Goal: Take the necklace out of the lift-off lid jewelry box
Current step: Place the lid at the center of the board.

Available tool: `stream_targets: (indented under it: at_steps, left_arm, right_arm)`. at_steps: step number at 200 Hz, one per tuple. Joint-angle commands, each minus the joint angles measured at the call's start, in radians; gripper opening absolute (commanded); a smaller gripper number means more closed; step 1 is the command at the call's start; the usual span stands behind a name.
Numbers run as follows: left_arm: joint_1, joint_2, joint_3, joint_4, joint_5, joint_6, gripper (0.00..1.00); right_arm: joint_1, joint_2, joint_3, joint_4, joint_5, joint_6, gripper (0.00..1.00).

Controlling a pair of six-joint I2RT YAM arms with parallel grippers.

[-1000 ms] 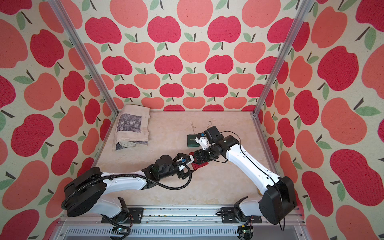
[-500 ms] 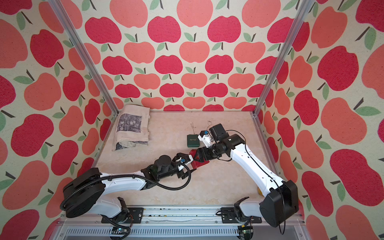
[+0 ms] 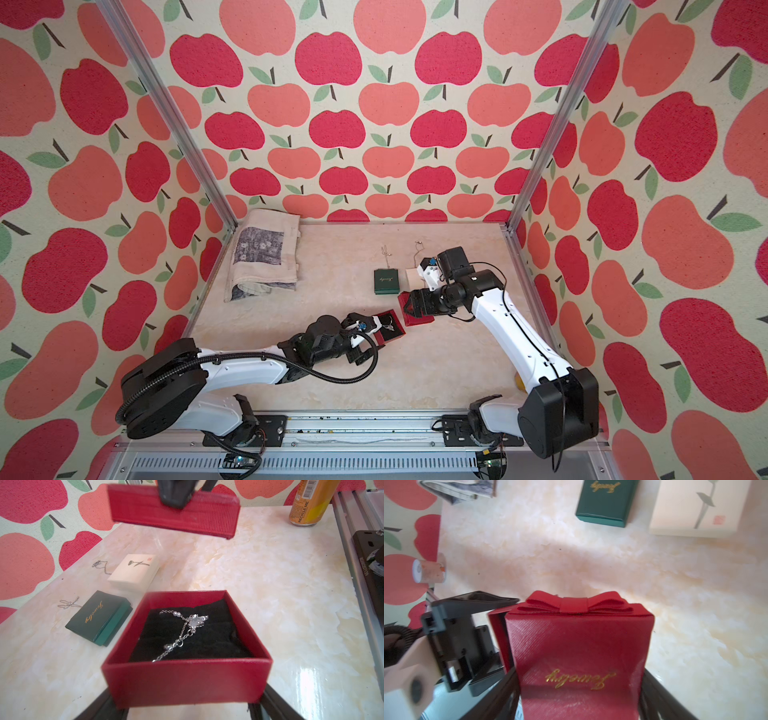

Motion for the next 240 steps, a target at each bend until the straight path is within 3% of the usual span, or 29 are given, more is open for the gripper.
stream_targets:
  at_steps: [1,46,88,137,202,217,228,240]
  left_arm:
    - [0.004,-0.052,-0.035,-0.008,-0.031,-0.040,0.73]
    - [0.004,-0.103,-0.075,-0.018,-0.059,-0.069,0.73]
    - [0.005,-0.113,-0.084,-0.025,-0.064,-0.082,0.72]
    - [0.003,-0.123,-0.086,-0.027,-0.066,-0.079,0.72]
    - [0.004,-0.122,-0.080,-0.023,-0.057,-0.081,0.72]
    - [0.004,-0.124,-0.076,-0.023,-0.053,-0.080,0.73]
    - [0.004,-0.125,-0.074,-0.026,-0.052,-0.080,0.72]
    - [0.003,-0.125,-0.072,-0.026,-0.052,-0.080,0.72]
  right_arm:
    - [-0.026,0.027,-0.075,0.039,0.084,0.041,0.79]
    - [-0.016,0.124,-0.212,0.179,0.164,0.107,0.80]
    - [0.024,0.192,-0.244,0.225,0.221,0.132,0.89]
    - [0.036,0.118,-0.191,0.160,0.273,0.117,0.95]
    - [0.112,-0.059,-0.117,0.185,0.054,0.116,0.79]
    - [0.135,-0.065,-0.109,0.207,0.011,0.133,0.71]
    - [0.158,-0.065,-0.106,0.221,0.003,0.140,0.56]
    - [0.177,-0.061,-0.104,0.235,-0.003,0.147,0.50]
